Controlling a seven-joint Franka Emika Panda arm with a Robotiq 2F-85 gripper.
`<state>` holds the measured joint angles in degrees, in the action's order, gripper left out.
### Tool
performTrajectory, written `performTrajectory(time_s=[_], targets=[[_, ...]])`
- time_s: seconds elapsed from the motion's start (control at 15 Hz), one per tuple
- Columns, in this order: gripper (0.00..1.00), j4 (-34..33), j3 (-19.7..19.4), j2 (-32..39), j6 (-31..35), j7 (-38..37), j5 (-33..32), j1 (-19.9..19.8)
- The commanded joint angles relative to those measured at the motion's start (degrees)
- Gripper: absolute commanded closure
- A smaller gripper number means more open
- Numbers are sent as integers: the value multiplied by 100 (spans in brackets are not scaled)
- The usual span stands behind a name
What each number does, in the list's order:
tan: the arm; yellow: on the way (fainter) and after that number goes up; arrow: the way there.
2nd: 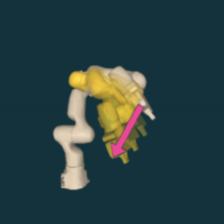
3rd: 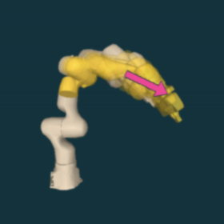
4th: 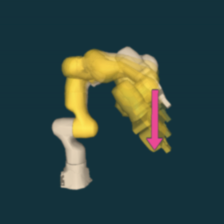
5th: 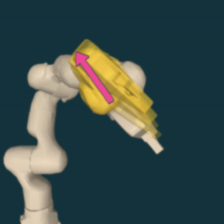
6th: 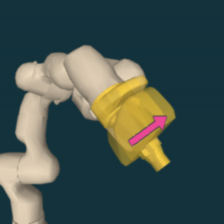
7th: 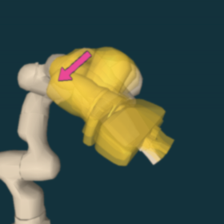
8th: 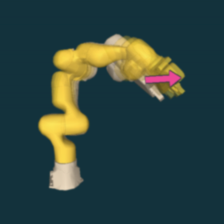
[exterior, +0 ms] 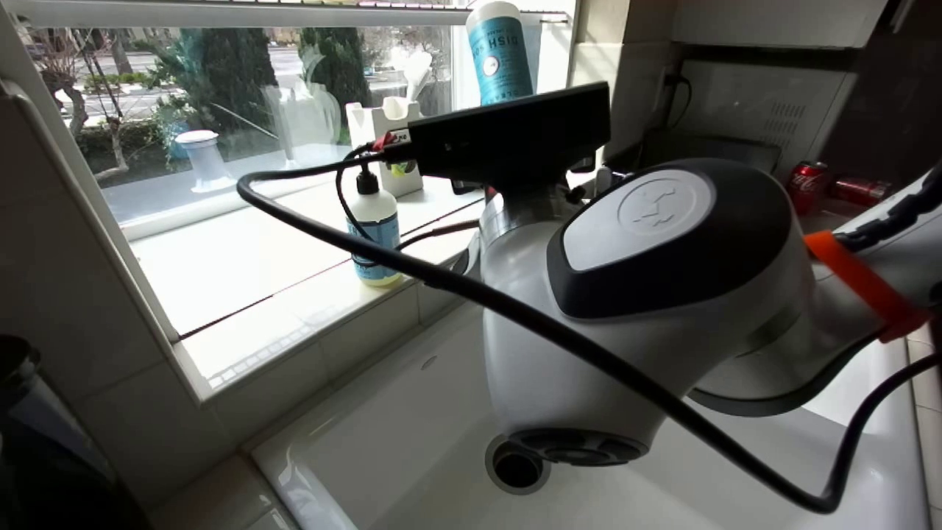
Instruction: Pour the contents in the bottle into the sink
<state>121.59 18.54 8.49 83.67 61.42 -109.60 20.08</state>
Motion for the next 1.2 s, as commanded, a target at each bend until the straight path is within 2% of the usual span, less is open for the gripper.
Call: performTrajectory(time_s=[0.0,0.67,1.13], targets=[[62,187,-16,-55,-223,31,-244,49],[62,303,-26,6,-649,-49,-709,74],[62,371,-4,38,-914,-368,-986,119]])
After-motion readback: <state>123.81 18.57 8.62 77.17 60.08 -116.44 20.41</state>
